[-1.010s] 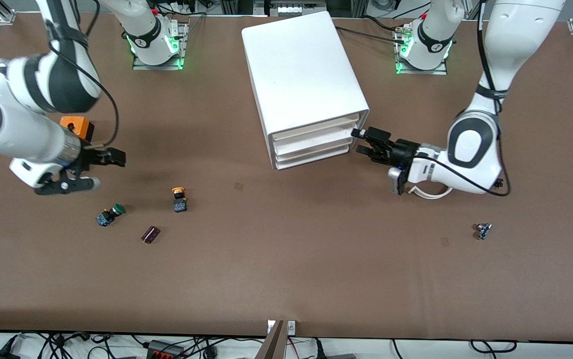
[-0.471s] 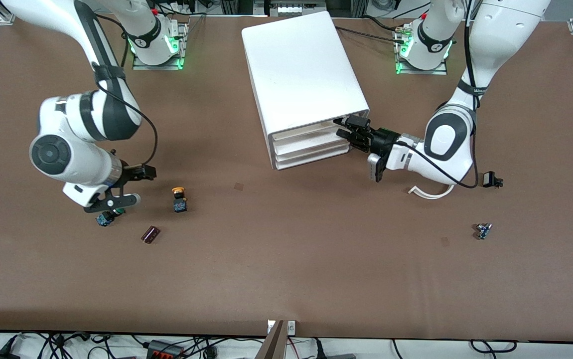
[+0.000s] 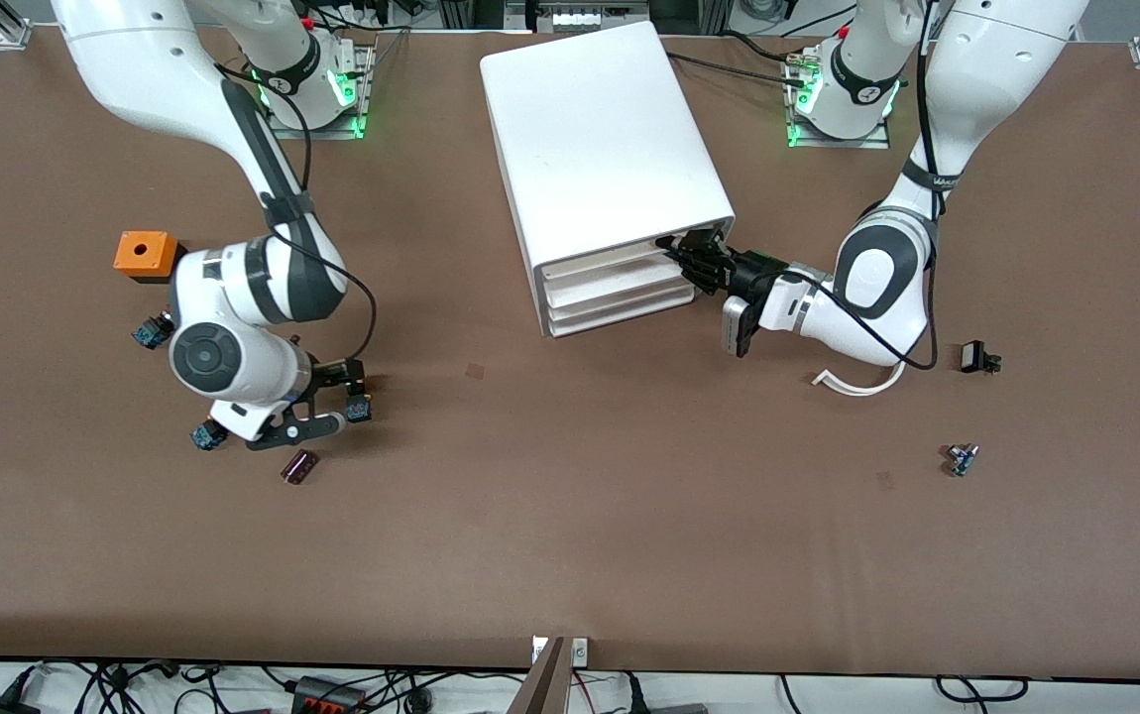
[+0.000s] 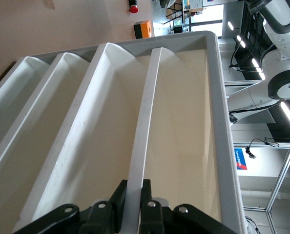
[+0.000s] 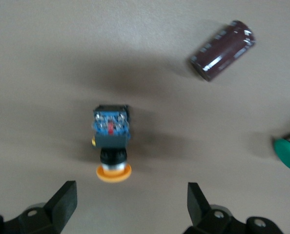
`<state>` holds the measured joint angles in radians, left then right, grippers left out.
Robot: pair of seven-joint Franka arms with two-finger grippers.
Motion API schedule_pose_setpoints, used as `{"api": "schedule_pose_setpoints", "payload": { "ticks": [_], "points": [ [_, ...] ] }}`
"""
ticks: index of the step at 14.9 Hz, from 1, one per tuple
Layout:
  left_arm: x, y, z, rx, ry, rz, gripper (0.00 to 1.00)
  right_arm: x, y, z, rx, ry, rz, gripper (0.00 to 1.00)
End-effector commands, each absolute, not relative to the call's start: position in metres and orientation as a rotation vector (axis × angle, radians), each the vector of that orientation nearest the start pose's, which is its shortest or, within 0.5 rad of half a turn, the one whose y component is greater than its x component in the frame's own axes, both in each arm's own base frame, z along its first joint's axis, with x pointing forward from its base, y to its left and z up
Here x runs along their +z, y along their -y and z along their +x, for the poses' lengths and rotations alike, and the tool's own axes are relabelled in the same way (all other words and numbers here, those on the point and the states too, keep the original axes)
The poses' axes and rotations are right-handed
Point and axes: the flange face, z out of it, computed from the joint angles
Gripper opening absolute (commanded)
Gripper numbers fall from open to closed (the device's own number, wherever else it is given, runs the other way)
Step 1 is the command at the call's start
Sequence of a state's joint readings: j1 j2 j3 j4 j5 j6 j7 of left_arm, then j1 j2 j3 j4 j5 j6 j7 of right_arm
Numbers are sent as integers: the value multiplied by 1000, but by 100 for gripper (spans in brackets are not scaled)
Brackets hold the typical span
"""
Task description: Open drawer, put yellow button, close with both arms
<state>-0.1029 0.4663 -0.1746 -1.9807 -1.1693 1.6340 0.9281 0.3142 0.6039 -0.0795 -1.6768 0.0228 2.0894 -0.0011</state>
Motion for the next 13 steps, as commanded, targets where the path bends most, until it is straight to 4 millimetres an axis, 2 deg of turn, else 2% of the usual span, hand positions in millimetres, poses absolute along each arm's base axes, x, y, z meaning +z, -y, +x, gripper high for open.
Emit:
{"api": "schedule_pose_setpoints", "payload": {
  "ticks": [1,3,5,10,12,13],
  "points": [
    [258,231,537,-290,545,1780,1,224,-168,644,273,349,-3153,100],
    [265,212,569,-266,572,1832,1,209,-169,644,265,332,-3157,100],
    [270,203,593,-257,576,1869,1,198,-170,642,286,316,-3157,100],
    [257,176,634,-193,538,1899,1,182,-177,638,312,268,-3120,100],
    [252,172,643,-180,534,1903,1,178,-180,638,302,276,-3122,100],
    [251,170,644,-178,531,1904,1,175,-179,637,309,276,-3122,96]
  ]
}}
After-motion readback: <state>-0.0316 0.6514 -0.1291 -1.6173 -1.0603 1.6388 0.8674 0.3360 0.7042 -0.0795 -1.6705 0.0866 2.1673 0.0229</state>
